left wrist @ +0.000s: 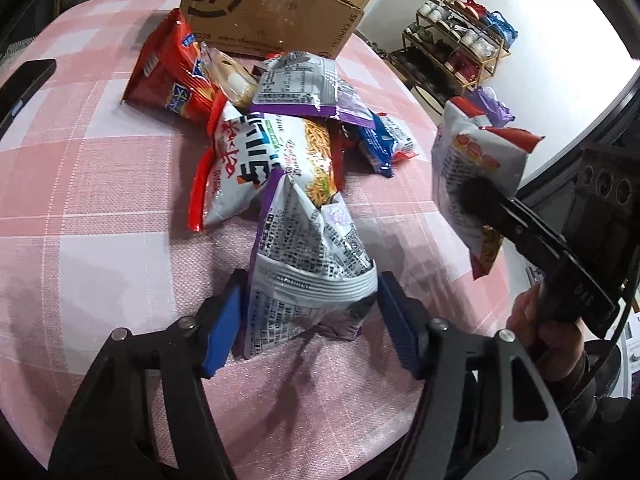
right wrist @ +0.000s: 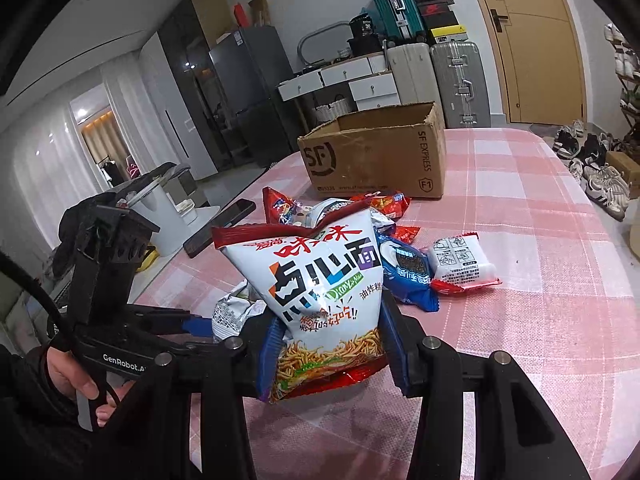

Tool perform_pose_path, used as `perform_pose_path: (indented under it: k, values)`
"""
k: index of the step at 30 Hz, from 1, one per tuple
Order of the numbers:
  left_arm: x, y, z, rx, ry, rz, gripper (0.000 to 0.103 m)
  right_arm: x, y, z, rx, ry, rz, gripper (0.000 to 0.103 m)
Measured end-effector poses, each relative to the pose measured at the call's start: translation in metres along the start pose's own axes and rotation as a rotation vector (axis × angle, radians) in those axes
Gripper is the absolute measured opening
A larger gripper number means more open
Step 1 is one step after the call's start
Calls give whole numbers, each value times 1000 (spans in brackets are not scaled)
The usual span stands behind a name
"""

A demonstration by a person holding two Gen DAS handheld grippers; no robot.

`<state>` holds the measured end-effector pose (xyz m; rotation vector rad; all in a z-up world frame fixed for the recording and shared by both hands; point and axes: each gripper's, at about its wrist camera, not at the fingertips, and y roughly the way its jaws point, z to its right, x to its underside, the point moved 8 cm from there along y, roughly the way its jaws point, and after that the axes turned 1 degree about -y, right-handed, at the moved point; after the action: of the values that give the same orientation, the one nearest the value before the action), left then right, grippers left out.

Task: Organize snacks
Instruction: 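Carry both held snack bags over the cardboard box with both grippers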

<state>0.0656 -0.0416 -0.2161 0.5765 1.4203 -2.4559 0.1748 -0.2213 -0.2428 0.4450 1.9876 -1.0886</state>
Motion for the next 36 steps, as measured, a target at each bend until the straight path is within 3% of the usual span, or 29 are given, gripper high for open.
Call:
perform_pose_path:
  k: [4, 10, 14, 22, 28, 36]
  values:
    - [1, 5, 2, 22, -14, -1, 56, 2, 2, 3, 3, 6, -3, 45]
    - [0, 5, 1, 35, -8, 5, 40, 2, 2, 3, 3, 5, -4, 45]
    - [3, -18, 3, 11, 25, 34, 29, 1, 2, 2, 5, 2, -3, 45]
    - [8, -29, 3, 24, 35, 35, 29, -1, 0, 0, 6, -6, -2, 45]
    - [6, -61, 4, 14, 60, 89, 29, -4, -1, -1, -2, -4, 0, 45]
    - [-24, -102, 11, -12, 107, 161, 29, -22, -7, -19, -33, -48, 25, 45]
